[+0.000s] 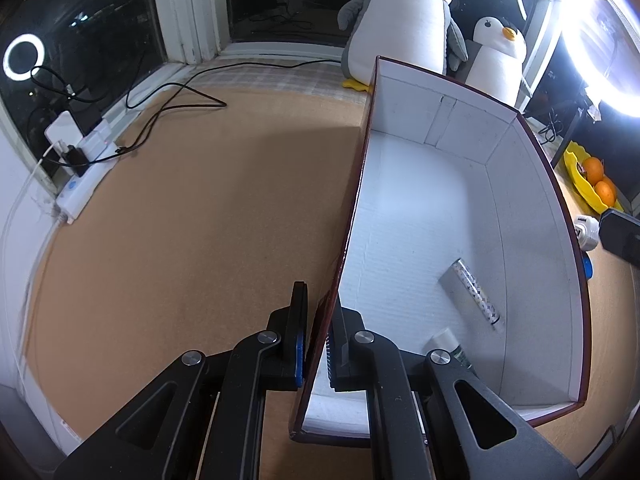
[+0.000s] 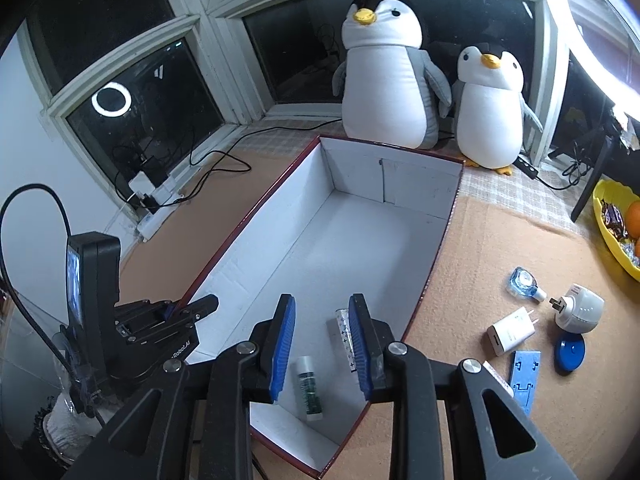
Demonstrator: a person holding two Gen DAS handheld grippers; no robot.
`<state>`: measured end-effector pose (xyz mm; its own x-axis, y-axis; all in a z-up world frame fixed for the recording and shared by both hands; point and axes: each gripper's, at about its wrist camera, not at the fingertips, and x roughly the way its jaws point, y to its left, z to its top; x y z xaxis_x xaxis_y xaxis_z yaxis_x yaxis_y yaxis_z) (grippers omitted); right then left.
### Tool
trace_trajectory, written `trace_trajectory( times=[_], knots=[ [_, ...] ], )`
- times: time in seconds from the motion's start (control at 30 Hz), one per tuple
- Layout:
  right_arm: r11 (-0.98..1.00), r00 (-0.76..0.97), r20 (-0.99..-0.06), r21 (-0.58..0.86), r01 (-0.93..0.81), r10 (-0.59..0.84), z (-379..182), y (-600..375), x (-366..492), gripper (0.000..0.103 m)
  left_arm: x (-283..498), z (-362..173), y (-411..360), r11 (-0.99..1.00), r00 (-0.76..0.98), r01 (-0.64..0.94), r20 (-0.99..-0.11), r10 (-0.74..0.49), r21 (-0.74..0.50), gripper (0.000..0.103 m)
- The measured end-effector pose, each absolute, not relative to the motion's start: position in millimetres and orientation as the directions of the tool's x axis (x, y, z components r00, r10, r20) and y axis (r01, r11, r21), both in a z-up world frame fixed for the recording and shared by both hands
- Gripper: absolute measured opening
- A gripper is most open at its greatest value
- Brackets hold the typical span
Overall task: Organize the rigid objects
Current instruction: 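Return the right gripper to the items and grasp the blue tape measure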
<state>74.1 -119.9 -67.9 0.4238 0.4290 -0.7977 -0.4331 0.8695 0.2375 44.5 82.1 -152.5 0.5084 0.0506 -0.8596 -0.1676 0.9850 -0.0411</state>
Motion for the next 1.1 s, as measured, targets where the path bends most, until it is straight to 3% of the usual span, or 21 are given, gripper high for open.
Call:
trace_trajectory(
  times=[0.47,0.7,0.73,0.8,0.87,1.1],
  knots=[
    [0.946,0.507,-0.805,0.203,-0.252,0.308,-72,-179,79,0.038,49,-153,77,0.997,0.491,-0.083,-0.87,0.038,-0.004,0.006],
    [0.977,0.539,-0.815,0.164,-0.135,0.211,-84,-227,78,0.039,51,-153,75,0.999,0.483,-0.05,-0.875,0.028,0.005,0.006],
    [0.98,0.539,-0.819,0.16,-0.117,0.198,-85,-234,78,0.041,51,-154,75,0.999,0.481,-0.047,-0.876,0.027,0.005,0.006],
    [0.984,0.54,-0.823,0.161,-0.072,0.174,-90,-249,78,0.053,52,-154,74,0.999,0.479,-0.041,-0.878,0.024,0.005,0.006],
    [0.987,0.544,-0.825,0.161,-0.031,0.151,-95,-265,79,0.057,52,-153,74,0.999,0.476,-0.032,-0.879,0.022,0.008,0.006],
    [0.981,0.501,-0.859,0.173,0.092,0.105,-120,-310,86,0.058,52,-153,71,1.0,0.467,-0.006,-0.884,0.008,0.006,0.006]
  ],
)
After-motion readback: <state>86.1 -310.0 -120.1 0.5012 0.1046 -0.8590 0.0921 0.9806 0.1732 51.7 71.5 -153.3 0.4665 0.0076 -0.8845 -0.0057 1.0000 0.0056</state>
